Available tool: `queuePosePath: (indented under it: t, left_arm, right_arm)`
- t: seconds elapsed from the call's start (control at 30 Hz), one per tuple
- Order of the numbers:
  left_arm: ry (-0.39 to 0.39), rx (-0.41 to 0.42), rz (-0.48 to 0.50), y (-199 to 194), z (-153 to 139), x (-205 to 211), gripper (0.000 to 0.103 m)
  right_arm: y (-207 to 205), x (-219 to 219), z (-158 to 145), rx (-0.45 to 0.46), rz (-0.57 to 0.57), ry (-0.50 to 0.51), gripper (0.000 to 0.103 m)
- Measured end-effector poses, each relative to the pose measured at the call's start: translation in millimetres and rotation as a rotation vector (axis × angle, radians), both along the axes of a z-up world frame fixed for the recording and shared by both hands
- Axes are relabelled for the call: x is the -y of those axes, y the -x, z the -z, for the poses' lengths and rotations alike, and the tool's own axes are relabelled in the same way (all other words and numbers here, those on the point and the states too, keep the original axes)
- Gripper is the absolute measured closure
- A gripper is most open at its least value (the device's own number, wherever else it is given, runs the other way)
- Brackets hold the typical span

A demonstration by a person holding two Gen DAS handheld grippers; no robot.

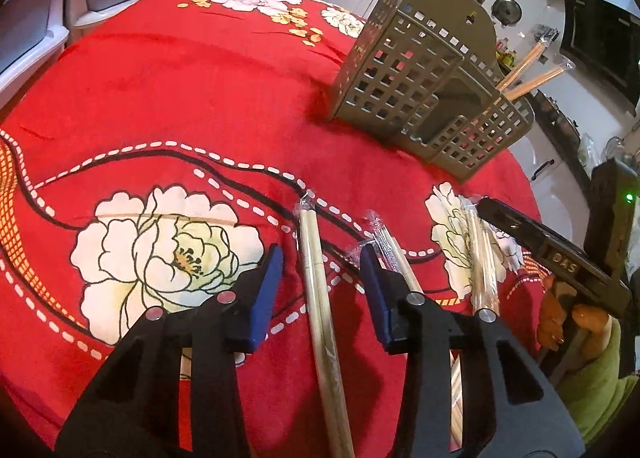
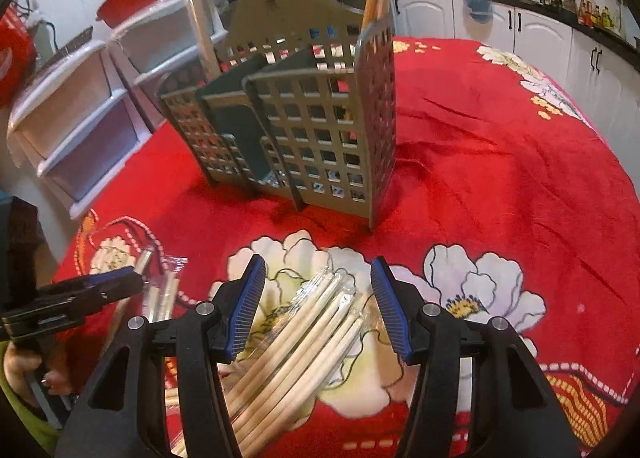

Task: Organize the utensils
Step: 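Move both open tools back toward the remaining wrapped chopsticks, then close the left tool on a wrapped chopstick while the right tool grasps another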

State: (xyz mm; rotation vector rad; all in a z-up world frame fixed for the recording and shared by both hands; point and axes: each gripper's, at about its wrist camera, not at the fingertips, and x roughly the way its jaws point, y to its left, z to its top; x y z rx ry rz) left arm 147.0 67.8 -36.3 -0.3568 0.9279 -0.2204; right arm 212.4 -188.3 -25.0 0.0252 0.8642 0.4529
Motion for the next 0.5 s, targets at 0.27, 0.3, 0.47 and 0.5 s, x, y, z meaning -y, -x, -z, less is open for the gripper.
queuePosePath:
  t: [0.27,0.3,0.47,0.5]
  left_arm:
    - [-0.006,0.000,0.000,-9,0,2,0.071]
    - [-0.007,-0.001,0.000,-11,0,2,0.071]
    - [-0.025,-0.001,-0.008,-20,1,3,0.080]
    - [-0.023,-0.002,-0.012,-21,1,2,0.083]
  right_arm:
    - [-13,-4,14,-0.027,-0.002,0.013,0.072]
    - [-14,-4,14,-0.024,-0.005,0.009,0.079]
    - [-15,-5,8,0.002,-0.007,0.001,0.091]
    - [-14,-5,7,0.008,-0.006,-0.002,0.093]
